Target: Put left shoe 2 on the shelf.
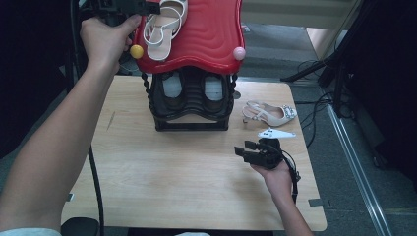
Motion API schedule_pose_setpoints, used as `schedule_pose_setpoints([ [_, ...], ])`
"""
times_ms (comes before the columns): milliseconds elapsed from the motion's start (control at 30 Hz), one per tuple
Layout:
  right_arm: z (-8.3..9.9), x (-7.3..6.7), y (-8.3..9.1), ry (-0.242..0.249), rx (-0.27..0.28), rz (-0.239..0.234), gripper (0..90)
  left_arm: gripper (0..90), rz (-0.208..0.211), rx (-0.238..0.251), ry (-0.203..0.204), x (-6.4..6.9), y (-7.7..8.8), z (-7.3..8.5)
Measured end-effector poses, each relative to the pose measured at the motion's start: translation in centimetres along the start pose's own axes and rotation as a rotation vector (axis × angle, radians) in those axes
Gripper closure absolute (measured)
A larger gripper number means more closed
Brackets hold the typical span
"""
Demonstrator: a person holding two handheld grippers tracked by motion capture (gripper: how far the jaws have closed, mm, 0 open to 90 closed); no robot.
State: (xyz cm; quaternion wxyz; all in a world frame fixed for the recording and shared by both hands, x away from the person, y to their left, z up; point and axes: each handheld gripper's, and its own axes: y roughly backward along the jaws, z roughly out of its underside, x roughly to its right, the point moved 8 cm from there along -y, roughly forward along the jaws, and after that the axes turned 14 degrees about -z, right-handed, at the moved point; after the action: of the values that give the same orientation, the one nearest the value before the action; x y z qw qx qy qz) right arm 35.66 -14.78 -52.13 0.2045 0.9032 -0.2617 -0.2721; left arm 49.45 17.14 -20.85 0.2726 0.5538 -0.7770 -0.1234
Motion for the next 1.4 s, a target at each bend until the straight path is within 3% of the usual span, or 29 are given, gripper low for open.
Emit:
schedule_pose_setpoints([
  [133,0.1,-0.1,-0.1,-0.002,-0.008,-0.008,49.3,53.3,-0.008,0.007,0.0,-0.6,0.3,-0.2],
  [233,0.3,-0.1,-0.1,0.009,-0.023,-0.001,49.1,53.0,0.01,-0.008,0.011,-1.1,0.5,-0.1],
  [433,0.4,0.0,0.0,0.013,-0.025,-0.002,48.8,52.0,-0.022,0.016,0.012,-3.0,1.4,-0.3],
  [600,0.3,0.0,0.1,-0.011,-0.01,-0.009,48.7,50.9,-0.006,0.022,0.008,-4.5,2.2,0.3],
  [633,0.2,0.0,0.1,-0.023,-0.002,-0.019,48.6,50.6,-0.019,0.036,0.003,-4.9,2.4,0.4],
  [833,0.3,0.2,0.1,-0.021,-0.012,-0.015,49.1,49.4,-0.037,0.041,-0.009,-6.7,2.6,1.6],
  [967,0.3,0.1,0.1,-0.027,-0.014,-0.013,49.1,46.7,-0.003,0.027,-0.012,-7.8,2.8,3.0],
  [1067,0.1,0.1,0.2,-0.03,-0.003,-0.012,49.2,46.6,-0.03,0.028,-0.028,-8.9,2.7,4.1],
  [1200,0.2,0.2,0.3,-0.024,-0.009,-0.006,49.2,46.7,-0.032,0.036,-0.005,-10.3,2.5,5.6],
  [1300,0.2,0.2,0.2,-0.014,-0.011,-0.003,49.2,47.0,-0.012,0.024,-0.02,-10.6,2.2,6.8],
  [1400,0.2,0.2,0.2,-0.013,-0.005,0.003,49.1,48.3,-0.029,0.056,-0.032,-11.0,1.9,8.3],
])
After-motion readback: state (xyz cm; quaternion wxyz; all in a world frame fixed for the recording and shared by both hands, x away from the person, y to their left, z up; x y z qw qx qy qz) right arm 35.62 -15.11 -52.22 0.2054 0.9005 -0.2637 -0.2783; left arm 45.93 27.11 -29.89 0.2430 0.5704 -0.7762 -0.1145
